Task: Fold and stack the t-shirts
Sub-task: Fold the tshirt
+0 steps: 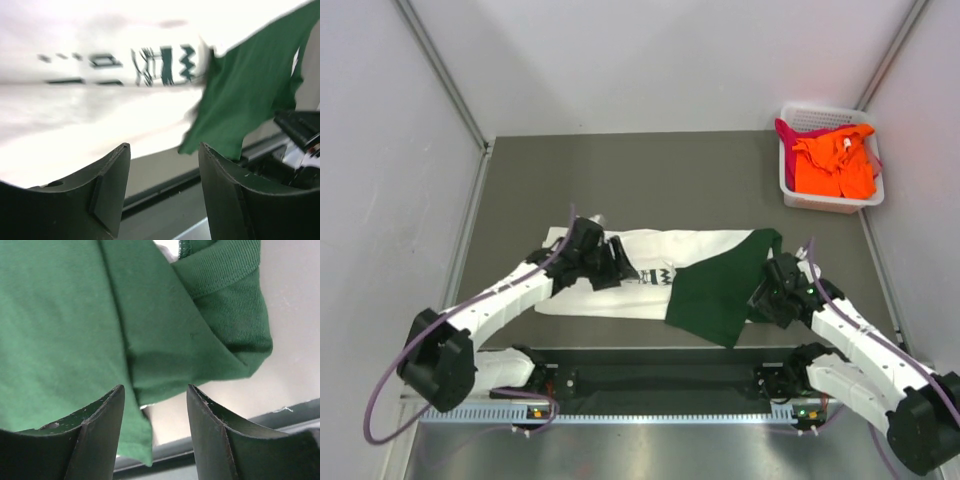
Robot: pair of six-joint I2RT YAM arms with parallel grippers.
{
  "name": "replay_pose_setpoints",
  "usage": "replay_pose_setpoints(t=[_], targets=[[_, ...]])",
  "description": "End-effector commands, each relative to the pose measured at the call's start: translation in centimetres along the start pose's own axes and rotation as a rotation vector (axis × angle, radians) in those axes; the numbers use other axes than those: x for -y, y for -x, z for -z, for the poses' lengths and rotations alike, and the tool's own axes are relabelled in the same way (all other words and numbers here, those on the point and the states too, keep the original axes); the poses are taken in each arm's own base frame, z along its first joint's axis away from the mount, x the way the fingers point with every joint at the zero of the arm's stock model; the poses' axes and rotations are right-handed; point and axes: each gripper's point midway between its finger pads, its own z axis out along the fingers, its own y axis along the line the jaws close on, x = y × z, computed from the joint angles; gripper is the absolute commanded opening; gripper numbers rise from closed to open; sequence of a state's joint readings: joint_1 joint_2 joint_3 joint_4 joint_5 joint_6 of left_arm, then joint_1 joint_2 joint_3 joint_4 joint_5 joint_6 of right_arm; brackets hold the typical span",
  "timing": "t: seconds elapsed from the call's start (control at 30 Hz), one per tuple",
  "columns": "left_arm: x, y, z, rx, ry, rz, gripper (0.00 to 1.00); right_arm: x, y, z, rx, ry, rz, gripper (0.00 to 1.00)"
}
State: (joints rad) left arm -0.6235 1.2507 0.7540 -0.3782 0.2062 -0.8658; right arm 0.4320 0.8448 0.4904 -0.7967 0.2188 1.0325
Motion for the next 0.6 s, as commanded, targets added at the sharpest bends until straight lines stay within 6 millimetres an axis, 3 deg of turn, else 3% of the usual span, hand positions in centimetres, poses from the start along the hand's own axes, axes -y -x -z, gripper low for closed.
replay_pose_setpoints(t=[0.0, 0.13, 0.33, 0.57], targets=[[-0.5, 2.7, 3.0, 0.065, -0.009, -0.040, 0.61, -1.5, 1.3, -0.9, 0.062, 0.035, -0.029, 0.53], [-2.1, 5.2, 4.7, 0.131, 0.006, 0.003, 0.61, -1.7, 1.2, -2.1, 0.064, 0.028, -0.040, 0.52], [-3.3, 6.7, 6.0, 0.178, 0.009, 0.033, 0.61, -1.5, 0.8, -4.1, 0.050, -0.026, -0.043, 0.52], [-4.5, 7.7, 7.2, 0.220, 0.014, 0.051, 0.61, -3.6, 3.2, -6.2, 0.080, -0.091, 0.014, 0.51]])
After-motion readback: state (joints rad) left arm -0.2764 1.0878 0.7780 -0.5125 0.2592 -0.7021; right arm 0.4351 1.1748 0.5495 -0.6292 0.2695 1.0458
